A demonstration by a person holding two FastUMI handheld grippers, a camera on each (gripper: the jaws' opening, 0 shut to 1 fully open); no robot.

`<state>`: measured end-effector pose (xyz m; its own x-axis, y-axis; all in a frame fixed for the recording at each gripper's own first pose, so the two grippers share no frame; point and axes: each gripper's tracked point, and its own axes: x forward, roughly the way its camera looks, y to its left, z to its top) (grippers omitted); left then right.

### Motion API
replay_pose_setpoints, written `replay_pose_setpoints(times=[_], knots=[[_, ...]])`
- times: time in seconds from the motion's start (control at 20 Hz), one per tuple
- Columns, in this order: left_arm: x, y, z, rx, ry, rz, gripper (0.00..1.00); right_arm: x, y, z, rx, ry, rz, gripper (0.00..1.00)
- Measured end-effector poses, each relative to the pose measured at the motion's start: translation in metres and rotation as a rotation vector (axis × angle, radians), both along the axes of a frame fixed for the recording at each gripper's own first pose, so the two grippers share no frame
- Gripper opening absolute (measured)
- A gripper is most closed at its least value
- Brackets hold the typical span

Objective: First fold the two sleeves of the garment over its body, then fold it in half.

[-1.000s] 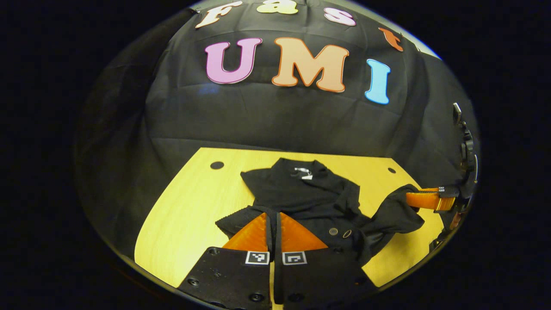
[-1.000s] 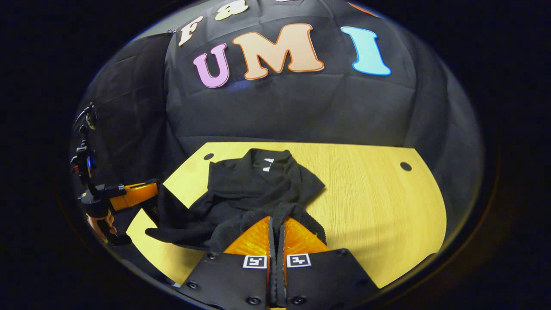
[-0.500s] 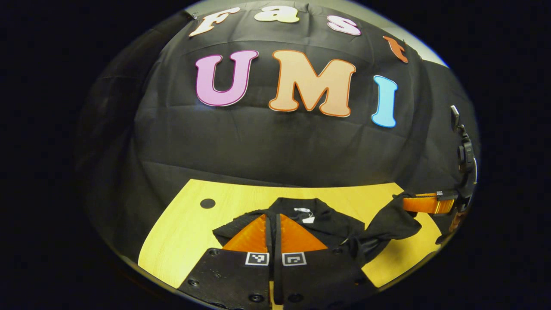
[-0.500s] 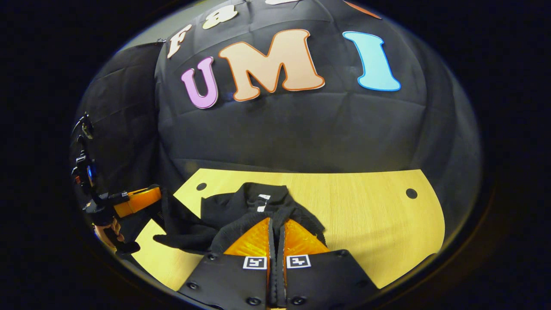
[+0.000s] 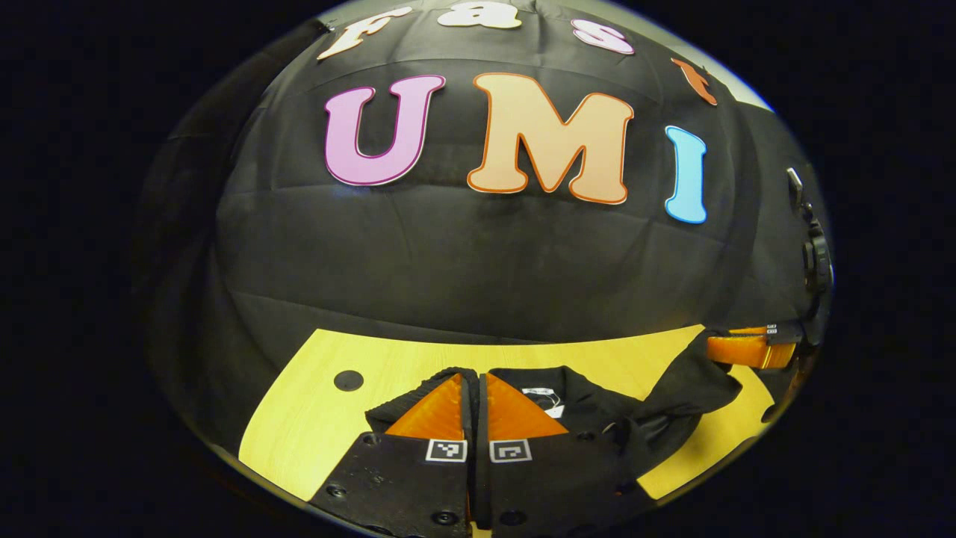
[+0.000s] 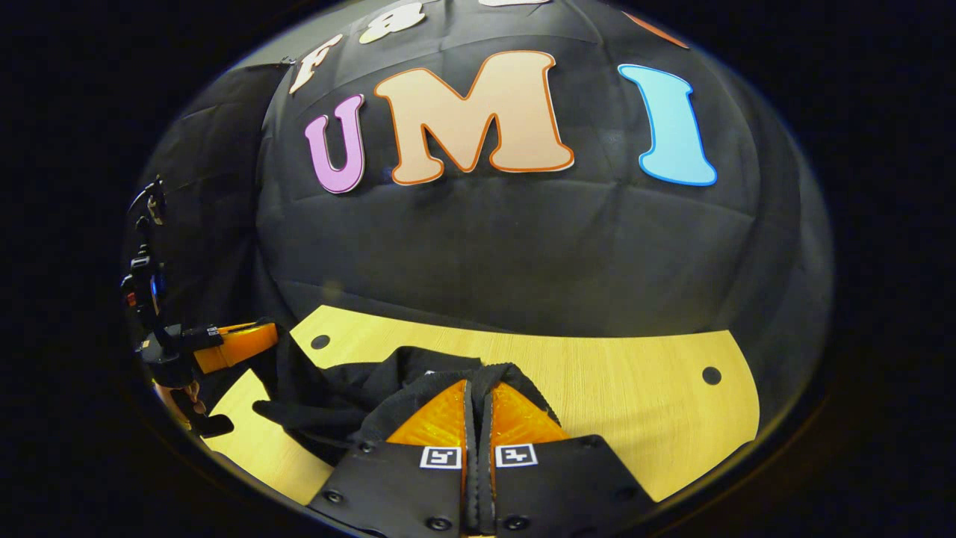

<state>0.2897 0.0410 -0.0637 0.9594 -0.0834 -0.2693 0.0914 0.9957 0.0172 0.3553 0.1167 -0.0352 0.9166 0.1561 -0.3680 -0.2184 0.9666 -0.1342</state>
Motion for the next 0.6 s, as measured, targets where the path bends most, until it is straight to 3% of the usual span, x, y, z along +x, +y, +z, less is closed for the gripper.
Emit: replay_pose_setpoints(times=[0.6], knots=[[0.044,0.024,-0.050,-0.015,0.022,0.062,0.00,0.054,-0.001,-0.045,-0.030,0.019,-0.083,0.02]])
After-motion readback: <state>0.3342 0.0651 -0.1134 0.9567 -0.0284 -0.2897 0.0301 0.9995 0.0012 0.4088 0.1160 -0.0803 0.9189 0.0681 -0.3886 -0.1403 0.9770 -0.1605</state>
